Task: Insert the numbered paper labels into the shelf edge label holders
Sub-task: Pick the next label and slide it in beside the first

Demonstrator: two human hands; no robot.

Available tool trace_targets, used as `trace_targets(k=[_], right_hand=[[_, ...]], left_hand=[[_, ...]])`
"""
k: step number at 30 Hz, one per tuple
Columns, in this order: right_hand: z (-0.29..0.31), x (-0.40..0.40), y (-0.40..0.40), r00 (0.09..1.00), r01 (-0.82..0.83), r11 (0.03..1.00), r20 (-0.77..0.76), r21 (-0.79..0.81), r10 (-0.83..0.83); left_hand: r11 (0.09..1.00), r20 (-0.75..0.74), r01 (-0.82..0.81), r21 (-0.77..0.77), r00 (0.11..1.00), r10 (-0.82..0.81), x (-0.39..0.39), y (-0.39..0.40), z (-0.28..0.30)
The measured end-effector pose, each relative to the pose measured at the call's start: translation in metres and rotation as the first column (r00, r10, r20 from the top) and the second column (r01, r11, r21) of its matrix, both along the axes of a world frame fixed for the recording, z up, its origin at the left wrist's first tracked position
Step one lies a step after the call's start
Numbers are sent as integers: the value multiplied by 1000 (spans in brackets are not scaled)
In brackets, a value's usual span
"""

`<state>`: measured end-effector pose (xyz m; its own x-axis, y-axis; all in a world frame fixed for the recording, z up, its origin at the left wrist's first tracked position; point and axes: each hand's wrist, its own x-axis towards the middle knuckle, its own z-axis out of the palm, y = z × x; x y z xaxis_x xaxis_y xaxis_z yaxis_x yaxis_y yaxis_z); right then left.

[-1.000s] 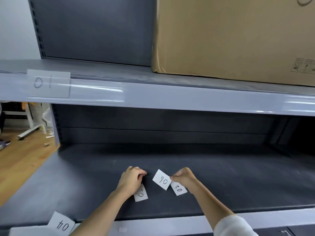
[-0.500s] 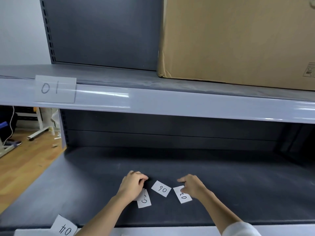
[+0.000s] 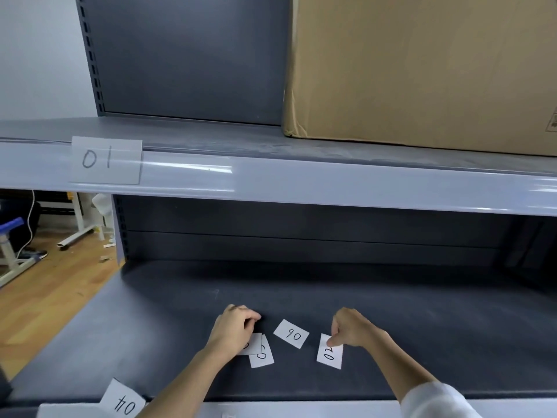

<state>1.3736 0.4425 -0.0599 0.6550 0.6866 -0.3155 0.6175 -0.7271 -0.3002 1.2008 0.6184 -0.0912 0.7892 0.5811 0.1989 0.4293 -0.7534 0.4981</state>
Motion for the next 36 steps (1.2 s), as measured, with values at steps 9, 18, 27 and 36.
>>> trace_targets(k=[9,18,27,36], right_hand=[[16,0,-17,981,130,960,-172,249,-88],[16,-27,-44,969,227,869,-188,439,-159],[50,-71,-127,988,143,842,-123,520,-91],[104,-111,-213,988,97,820,-156,563,-10]], left_hand=[[999,21,9,-34,1000,-8,-7,1,0],[996,38,91,-24,995,-90,-13,-21,2],[1000,117,16,-18,993,-14,-64,-108,27],[999,220,28,29,975,-34,-102,-218,67]])
